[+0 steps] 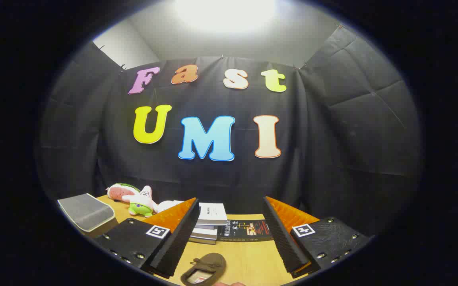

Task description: Open the storage box then place both shoes into the box .Put the left shoe in first, then the right shoe, with the right side of both shoes facing outward in a uniform manner.

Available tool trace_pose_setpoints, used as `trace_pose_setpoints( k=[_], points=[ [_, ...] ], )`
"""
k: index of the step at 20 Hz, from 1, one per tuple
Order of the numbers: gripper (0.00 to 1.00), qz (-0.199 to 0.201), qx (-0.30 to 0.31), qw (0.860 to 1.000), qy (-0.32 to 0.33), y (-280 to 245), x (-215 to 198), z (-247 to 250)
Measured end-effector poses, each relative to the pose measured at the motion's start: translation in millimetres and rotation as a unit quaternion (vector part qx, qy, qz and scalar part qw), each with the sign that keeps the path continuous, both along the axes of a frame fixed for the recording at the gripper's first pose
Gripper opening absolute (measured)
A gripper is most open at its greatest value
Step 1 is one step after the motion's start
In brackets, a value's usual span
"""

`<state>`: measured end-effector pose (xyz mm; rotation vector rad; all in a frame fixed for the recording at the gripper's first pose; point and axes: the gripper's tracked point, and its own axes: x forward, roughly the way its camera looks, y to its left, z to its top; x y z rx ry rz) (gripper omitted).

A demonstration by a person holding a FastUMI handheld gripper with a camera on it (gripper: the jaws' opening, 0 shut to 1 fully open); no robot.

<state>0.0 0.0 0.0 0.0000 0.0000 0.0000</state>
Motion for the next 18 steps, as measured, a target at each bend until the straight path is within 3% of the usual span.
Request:
trace_pose_setpoints(
  k=[10,18],
  points=[
    [0.96,0.005,0.000,1.000,-0.015,53.7,2.0,24.1],
    [0.96,0.066,0.036,0.997,0.034,97.7,11.5,2.0]
  ],
)
